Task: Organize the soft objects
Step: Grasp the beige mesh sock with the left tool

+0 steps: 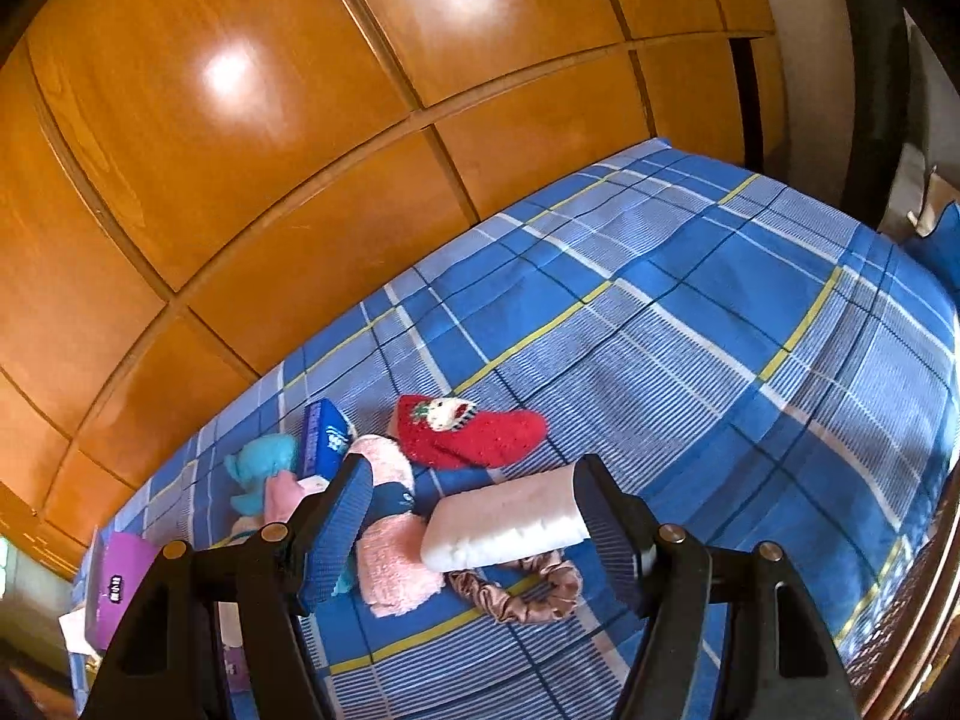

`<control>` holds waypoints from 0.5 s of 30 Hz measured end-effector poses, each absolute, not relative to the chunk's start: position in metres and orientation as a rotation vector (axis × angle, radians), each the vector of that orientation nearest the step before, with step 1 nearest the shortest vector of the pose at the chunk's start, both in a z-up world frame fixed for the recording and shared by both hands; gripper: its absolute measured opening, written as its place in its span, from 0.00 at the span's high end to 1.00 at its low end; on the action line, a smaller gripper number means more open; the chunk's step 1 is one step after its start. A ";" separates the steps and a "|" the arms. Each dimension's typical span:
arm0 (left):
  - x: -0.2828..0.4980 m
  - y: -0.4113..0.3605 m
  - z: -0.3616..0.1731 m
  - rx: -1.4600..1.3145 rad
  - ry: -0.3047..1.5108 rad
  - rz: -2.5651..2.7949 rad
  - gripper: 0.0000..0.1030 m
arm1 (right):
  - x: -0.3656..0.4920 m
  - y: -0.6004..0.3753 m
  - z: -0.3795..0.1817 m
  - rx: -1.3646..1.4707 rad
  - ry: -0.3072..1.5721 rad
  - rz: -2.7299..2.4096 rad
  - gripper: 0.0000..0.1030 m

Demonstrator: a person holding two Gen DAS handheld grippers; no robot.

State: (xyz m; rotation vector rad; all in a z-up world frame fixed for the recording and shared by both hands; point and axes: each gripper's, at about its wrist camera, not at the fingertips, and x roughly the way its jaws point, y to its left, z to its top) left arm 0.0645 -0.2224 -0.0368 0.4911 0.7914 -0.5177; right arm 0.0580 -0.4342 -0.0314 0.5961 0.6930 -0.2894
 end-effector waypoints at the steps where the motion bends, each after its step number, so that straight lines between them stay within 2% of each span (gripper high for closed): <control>1: 0.069 -0.228 -0.042 0.516 0.796 -0.495 0.33 | 0.058 -0.434 -0.031 0.596 0.692 -0.283 0.32; 7: 0.101 -0.245 -0.073 0.569 0.851 -0.406 0.35 | 0.059 -0.434 -0.031 0.614 0.683 -0.262 0.32; 9: 0.108 -0.245 -0.081 0.547 0.879 -0.403 0.58 | 0.059 -0.435 -0.031 0.625 0.681 -0.257 0.32; 10: 0.108 -0.245 -0.084 0.548 0.883 -0.406 0.78 | 0.060 -0.435 -0.031 0.626 0.681 -0.256 0.32; 15: 0.087 -0.227 -0.079 0.475 0.862 -0.492 0.80 | 0.063 -0.432 -0.032 0.626 0.691 -0.218 0.32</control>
